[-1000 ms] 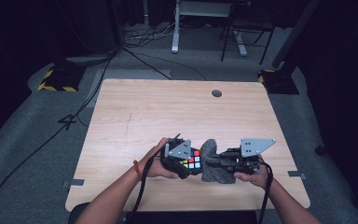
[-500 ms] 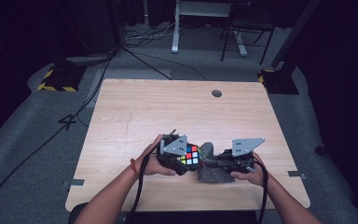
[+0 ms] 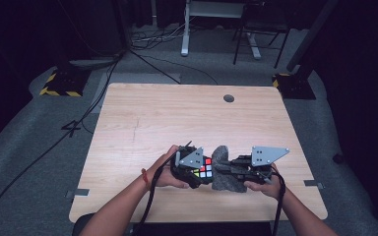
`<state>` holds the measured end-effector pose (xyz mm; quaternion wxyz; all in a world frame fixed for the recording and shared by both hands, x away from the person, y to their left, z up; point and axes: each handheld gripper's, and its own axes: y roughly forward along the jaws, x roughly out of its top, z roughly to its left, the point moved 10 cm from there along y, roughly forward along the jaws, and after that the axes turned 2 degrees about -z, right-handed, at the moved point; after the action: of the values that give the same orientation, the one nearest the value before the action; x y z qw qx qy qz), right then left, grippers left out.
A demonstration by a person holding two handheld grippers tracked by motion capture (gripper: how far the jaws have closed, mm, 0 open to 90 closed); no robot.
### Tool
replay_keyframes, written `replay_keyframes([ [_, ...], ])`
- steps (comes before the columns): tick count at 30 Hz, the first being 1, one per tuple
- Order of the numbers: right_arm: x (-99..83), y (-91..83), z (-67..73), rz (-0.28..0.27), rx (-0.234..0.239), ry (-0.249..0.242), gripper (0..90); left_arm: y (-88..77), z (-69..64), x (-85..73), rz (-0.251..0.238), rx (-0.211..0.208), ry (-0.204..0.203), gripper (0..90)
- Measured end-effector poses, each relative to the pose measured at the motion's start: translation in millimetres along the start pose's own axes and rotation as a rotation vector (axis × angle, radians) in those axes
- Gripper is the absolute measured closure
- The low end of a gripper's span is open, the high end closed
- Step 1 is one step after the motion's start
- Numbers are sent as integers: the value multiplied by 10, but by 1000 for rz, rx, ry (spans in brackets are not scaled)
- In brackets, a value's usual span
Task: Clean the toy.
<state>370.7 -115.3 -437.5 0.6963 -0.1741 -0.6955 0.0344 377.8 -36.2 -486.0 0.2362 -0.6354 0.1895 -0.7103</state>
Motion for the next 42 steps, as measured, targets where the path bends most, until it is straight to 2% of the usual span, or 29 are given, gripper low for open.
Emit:
replay_keyframes([
  [1,-26,3,-46,15,-22,3,807,-10,-8,18,-5,0,3,336],
  [3,-85,8,-111,28,-30,37,808,-35,-14,46,-15,2,10,336],
  [6,-244,26,-183,115,-53,36,807,-95,-1,86,-48,2,0,336],
  [10,-398,57,-174,178,-18,41,807,-183,59,123,-74,32,-6,336],
  [12,-359,64,-125,152,15,46,806,-202,90,111,-77,41,-15,336],
  [15,-272,55,-40,129,39,16,806,-203,111,90,-78,40,-27,337],
  [18,-201,35,25,106,58,-3,806,-175,125,59,-54,55,-23,336],
  [21,-97,17,98,62,84,-9,806,-91,101,12,-19,47,-17,336],
  [24,-37,15,149,40,96,-20,806,-7,42,-1,-6,16,-12,336],
  [26,-19,6,152,32,87,-25,806,28,3,-11,-4,-4,-20,336],
  [27,-7,-5,140,23,81,-22,806,38,-11,-15,2,-8,-10,336],
  [30,-7,-13,58,23,33,-14,807,52,-47,1,5,-11,2,337],
  [35,-126,-10,-90,77,-36,-8,808,-3,-51,54,-14,-6,13,336],
  [39,-251,6,-163,118,-51,11,808,-104,-9,106,-48,19,8,336],
  [41,-329,34,-181,137,-43,31,808,-150,7,132,-74,18,-7,336],
  [42,-358,48,-179,145,-37,37,807,-180,28,140,-79,33,-4,336],
])
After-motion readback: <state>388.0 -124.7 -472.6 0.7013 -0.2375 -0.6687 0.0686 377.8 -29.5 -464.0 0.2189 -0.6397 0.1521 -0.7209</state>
